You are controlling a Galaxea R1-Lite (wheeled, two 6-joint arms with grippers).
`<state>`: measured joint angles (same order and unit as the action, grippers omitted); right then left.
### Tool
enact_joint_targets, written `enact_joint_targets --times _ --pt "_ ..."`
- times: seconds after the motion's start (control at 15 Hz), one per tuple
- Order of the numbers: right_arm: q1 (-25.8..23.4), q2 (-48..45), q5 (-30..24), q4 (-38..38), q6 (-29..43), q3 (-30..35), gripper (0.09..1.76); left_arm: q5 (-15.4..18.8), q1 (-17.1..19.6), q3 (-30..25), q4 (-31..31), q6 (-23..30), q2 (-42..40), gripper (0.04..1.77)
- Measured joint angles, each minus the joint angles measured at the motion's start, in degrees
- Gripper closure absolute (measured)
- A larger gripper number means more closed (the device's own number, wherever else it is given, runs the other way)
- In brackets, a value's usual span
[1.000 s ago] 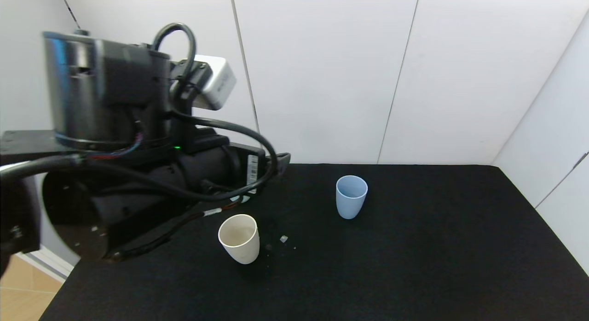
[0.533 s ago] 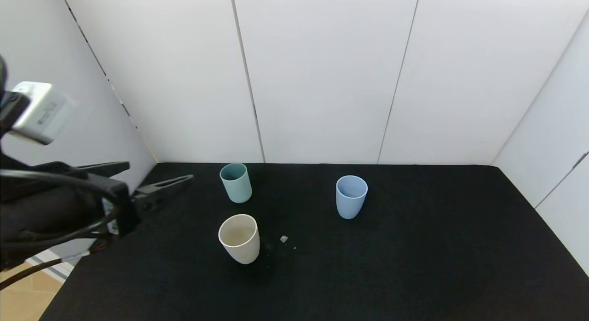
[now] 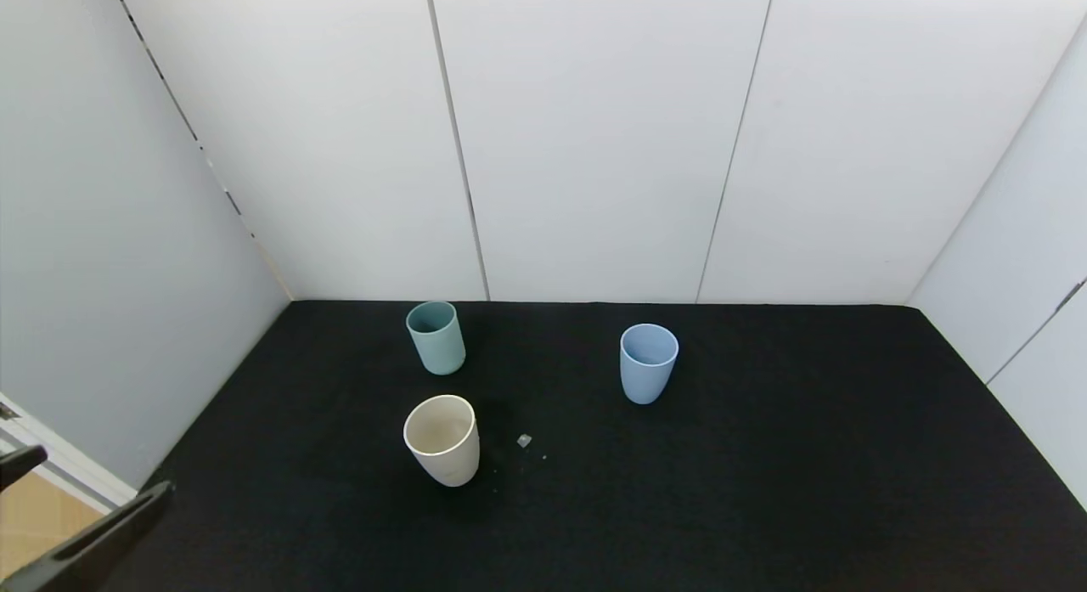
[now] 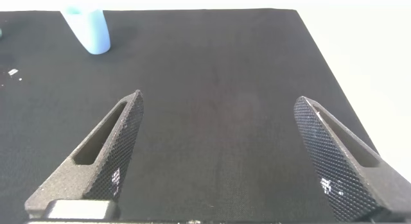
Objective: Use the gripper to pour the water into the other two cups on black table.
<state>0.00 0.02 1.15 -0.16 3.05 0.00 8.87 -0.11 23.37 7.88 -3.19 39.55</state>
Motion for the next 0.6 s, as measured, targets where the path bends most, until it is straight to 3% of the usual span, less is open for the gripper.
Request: enact_joint_targets --times 0.27,0.4,0.6 --pt "0.0 0.0 0.0 0.0 0.0 0.0 0.14 2.1 3.7 -7.3 -5.6 0.2 -16.8 0.09" --pt "0.0 0.0 0.0 0.0 0.0 0.0 0.14 0.4 4.5 -10.0 -6.1 0.7 -21.0 0.09" --pt "0.0 0.0 0.0 0.0 0.0 0.0 0.14 0.3 3.0 -11.9 -6.2 0.7 -24.9 0.09"
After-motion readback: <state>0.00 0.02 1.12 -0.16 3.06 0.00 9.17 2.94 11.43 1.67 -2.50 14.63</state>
